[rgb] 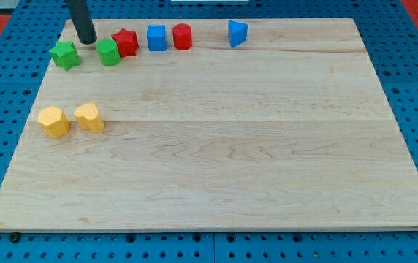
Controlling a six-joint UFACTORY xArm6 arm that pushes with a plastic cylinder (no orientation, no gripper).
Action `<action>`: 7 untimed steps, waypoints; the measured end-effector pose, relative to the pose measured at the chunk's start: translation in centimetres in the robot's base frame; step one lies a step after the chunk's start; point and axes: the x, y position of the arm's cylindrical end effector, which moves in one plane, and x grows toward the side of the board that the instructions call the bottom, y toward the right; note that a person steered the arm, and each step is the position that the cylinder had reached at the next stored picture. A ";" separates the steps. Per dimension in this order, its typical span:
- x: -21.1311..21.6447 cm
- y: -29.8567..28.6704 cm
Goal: Separate the red star and the green circle
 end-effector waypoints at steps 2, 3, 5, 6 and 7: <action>7.0 7.9; 8.1 7.1; 1.3 9.8; 1.2 2.5; 3.8 1.2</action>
